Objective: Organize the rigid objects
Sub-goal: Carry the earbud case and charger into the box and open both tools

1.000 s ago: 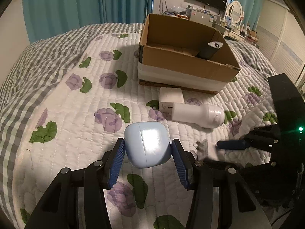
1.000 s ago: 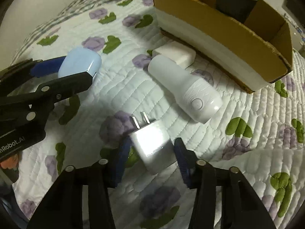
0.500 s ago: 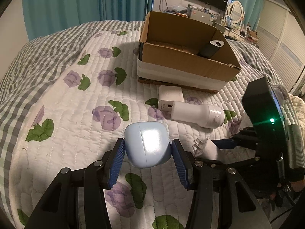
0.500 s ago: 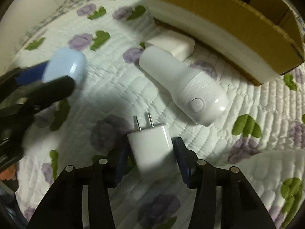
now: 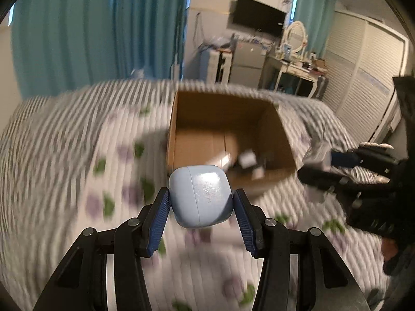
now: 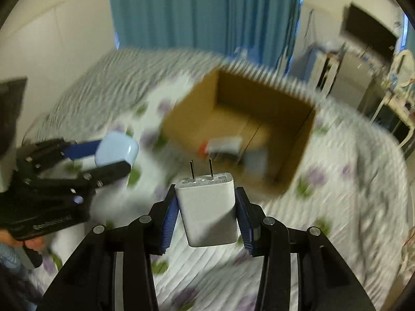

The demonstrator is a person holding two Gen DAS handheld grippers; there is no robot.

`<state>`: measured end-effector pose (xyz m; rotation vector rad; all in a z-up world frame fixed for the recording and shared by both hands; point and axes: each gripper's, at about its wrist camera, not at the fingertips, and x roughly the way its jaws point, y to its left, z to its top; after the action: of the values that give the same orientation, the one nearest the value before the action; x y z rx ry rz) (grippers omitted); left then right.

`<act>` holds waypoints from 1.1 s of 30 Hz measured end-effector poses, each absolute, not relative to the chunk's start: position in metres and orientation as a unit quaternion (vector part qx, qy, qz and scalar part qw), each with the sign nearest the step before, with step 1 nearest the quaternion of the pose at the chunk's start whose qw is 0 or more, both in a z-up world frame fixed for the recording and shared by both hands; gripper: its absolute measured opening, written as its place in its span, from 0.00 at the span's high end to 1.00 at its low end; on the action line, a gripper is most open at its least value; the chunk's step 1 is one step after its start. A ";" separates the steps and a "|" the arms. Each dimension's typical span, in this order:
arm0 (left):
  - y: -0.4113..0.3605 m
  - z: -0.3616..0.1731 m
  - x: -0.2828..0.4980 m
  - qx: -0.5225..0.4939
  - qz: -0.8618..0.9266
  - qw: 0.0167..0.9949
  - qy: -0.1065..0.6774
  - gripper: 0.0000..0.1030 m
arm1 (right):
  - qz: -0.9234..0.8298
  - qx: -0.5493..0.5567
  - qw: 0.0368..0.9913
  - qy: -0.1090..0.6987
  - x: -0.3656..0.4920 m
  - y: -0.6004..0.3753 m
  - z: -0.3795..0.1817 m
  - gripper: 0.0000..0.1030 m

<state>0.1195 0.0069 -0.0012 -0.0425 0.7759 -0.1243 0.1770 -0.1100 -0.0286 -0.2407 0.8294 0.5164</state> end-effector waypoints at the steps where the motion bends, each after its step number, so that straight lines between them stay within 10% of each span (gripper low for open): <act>1: 0.004 0.006 0.133 -0.010 -0.063 0.927 0.369 0.51 | 0.235 -0.115 0.885 0.385 0.187 -0.112 -0.016 0.60; 16: -0.023 -0.055 0.278 0.047 -0.080 0.906 0.413 0.50 | 0.180 -0.072 0.892 0.408 0.314 -0.140 -0.049 0.60; 21: -0.016 -0.053 0.283 0.037 -0.073 0.915 0.395 0.19 | 0.181 -0.068 0.891 0.410 0.329 -0.141 -0.056 0.60; 29: -0.009 -0.025 0.265 0.029 -0.067 0.929 0.362 0.18 | 0.192 -0.038 0.892 0.407 0.353 -0.146 -0.058 0.58; 33: 0.001 0.001 0.240 0.023 -0.066 0.939 0.337 0.09 | 0.193 -0.011 0.907 0.375 0.340 -0.157 -0.038 0.34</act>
<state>0.2398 0.0007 0.0014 0.0475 0.6890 -0.1339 0.3400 -0.1565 -0.0384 -0.0221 0.7733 0.3982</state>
